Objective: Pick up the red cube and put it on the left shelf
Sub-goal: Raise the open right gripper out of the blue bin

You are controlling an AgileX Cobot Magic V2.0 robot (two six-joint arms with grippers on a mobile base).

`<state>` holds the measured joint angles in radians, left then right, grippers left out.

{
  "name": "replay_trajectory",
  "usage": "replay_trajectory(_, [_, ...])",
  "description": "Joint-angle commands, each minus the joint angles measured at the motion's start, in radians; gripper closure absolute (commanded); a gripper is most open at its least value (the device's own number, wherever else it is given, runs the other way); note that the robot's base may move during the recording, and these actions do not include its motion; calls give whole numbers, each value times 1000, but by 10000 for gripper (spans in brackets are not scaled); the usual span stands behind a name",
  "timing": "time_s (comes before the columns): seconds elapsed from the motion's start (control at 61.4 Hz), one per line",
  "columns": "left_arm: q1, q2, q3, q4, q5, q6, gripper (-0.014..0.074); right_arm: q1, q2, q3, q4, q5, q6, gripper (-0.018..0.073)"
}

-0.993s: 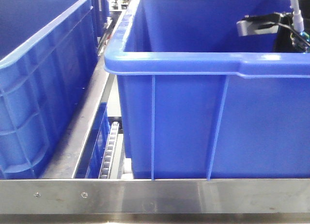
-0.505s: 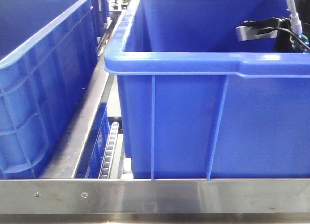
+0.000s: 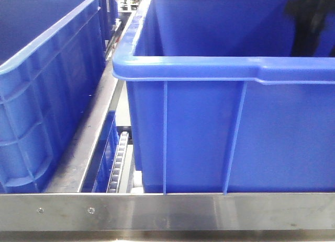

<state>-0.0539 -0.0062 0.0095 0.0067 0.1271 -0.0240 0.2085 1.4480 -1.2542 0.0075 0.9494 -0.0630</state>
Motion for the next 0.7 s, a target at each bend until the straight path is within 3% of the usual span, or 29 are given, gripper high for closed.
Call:
replay_trajectory(0.0, [-4,-15,23,-7,-88,-1,495,0,-120,-30,-8,-38,-10,44])
replay_trajectory(0.391, [-4,-15,23,-7,-88,-1,495,0,-412,21,-8,-75,-10,523])
replay_trajectory(0.684, [-4,-15,23,-7,-88,-1,495,0,-660,300,-8,-250,-10,511])
